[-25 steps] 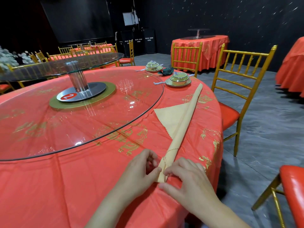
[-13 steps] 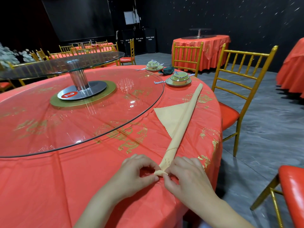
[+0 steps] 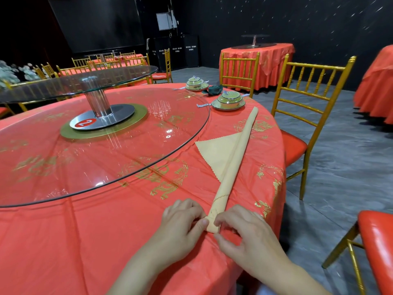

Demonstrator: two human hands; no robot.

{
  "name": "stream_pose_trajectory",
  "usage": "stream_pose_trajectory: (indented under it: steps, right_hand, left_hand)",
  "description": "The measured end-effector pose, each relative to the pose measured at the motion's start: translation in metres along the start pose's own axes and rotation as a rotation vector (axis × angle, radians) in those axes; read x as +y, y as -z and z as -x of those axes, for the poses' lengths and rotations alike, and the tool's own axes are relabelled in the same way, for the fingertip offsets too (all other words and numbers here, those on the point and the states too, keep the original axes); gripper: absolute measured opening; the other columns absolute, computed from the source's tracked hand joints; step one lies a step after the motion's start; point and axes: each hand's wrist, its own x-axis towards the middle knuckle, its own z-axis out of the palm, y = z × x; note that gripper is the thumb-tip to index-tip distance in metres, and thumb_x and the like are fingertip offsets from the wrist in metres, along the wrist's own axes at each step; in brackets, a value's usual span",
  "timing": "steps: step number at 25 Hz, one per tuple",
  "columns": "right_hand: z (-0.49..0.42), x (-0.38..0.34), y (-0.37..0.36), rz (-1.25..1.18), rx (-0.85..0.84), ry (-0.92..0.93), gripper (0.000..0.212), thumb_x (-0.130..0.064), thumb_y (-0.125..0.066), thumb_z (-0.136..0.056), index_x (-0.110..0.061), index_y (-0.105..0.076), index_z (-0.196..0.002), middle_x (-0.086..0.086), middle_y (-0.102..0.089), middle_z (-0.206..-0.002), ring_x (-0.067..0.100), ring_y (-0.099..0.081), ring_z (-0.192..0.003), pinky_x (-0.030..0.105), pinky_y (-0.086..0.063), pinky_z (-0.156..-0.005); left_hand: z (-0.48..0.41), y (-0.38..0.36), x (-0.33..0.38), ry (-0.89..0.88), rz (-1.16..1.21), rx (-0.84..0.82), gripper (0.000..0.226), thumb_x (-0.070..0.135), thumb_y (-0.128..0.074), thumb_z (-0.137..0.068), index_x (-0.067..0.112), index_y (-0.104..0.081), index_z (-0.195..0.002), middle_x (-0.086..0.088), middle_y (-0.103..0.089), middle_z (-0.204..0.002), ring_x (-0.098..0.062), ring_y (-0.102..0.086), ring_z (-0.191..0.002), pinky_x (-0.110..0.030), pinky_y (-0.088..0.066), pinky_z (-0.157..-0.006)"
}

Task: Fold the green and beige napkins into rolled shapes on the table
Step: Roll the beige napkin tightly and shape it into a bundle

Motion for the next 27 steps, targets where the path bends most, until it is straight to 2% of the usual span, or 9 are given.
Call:
stream_pose_trajectory:
  steps: [4,7,10,12,16,20,24,27]
  right_hand:
    - [-0.002,0.002,0.001,-0.025,0.045,-0.036,0.017,-0.046,-0.058,-0.075,-0.036,-0.062,-0.088,-0.02,-0.047,-0.08,-0.001,-0.049,-0.064,0.022,-0.047,-0.06]
    - [-0.002,0.002,-0.001,0.05,0.043,-0.005,0.021,-0.047,-0.059,-0.072,-0.032,-0.067,-0.084,-0.017,-0.05,-0.079,0.001,-0.05,-0.062,0.019,-0.046,-0.057]
    - [-0.005,0.001,-0.002,0.101,0.052,0.003,0.022,-0.047,-0.055,-0.071,-0.029,-0.067,-0.08,-0.015,-0.052,-0.075,0.002,-0.051,-0.058,0.018,-0.044,-0.054]
    - [-0.007,0.001,-0.002,0.136,0.05,0.016,0.021,-0.044,-0.054,-0.072,-0.028,-0.067,-0.076,-0.013,-0.053,-0.072,0.004,-0.051,-0.056,0.018,-0.042,-0.052]
    - [-0.012,0.004,0.0,0.131,0.025,0.027,0.019,-0.041,-0.051,-0.076,-0.028,-0.064,-0.072,-0.014,-0.053,-0.07,0.003,-0.051,-0.063,0.021,-0.045,-0.056]
    - [-0.005,0.011,0.006,0.0,-0.031,0.025,0.017,-0.039,-0.05,-0.079,-0.028,-0.062,-0.073,-0.021,-0.041,-0.072,-0.005,-0.039,-0.063,0.02,-0.039,-0.061]
    - [0.002,0.014,0.012,-0.113,-0.087,-0.033,0.025,-0.048,-0.045,-0.08,-0.028,-0.061,-0.078,-0.021,-0.043,-0.074,-0.003,-0.042,-0.063,0.022,-0.04,-0.066]
    - [0.001,0.013,0.014,-0.144,-0.038,-0.056,0.016,-0.048,-0.047,-0.081,-0.035,-0.053,-0.087,-0.023,-0.045,-0.081,0.0,-0.047,-0.063,0.019,-0.042,-0.063]
  left_hand:
    - [-0.002,-0.001,0.005,0.059,-0.047,0.025,0.029,0.056,-0.029,-0.081,0.034,-0.048,-0.078,0.016,-0.045,-0.092,-0.005,-0.036,-0.094,-0.025,-0.026,-0.088]
    - [-0.003,0.0,0.006,0.069,-0.064,0.057,0.03,0.055,-0.036,-0.08,0.031,-0.053,-0.082,0.015,-0.047,-0.092,-0.005,-0.039,-0.093,-0.027,-0.03,-0.089]
    - [-0.003,0.001,0.001,-0.016,0.019,0.131,0.022,0.06,-0.045,-0.078,0.039,-0.049,-0.083,0.019,-0.049,-0.088,0.0,-0.044,-0.089,-0.03,-0.038,-0.085]
    - [-0.002,0.002,-0.002,-0.08,0.082,0.123,0.023,0.059,-0.052,-0.079,0.04,-0.054,-0.092,0.019,-0.053,-0.089,-0.002,-0.048,-0.088,-0.032,-0.041,-0.082]
    - [-0.002,0.0,-0.002,-0.122,0.081,0.125,0.032,0.057,-0.059,-0.074,0.041,-0.054,-0.101,0.022,-0.056,-0.09,0.0,-0.048,-0.088,-0.035,-0.043,-0.081]
    - [-0.002,0.0,0.0,-0.142,0.106,0.163,0.027,0.055,-0.061,-0.075,0.035,-0.06,-0.093,0.018,-0.06,-0.084,-0.002,-0.052,-0.085,-0.038,-0.045,-0.077]
    - [0.0,-0.003,0.004,-0.138,0.088,0.094,0.031,0.059,-0.051,-0.08,0.032,-0.065,-0.087,0.02,-0.059,-0.081,0.0,-0.05,-0.085,-0.036,-0.042,-0.08]
    - [-0.003,-0.003,0.01,-0.074,0.001,0.051,0.047,0.064,-0.033,-0.079,0.029,-0.064,-0.09,0.022,-0.052,-0.08,0.0,-0.044,-0.087,-0.03,-0.035,-0.085]
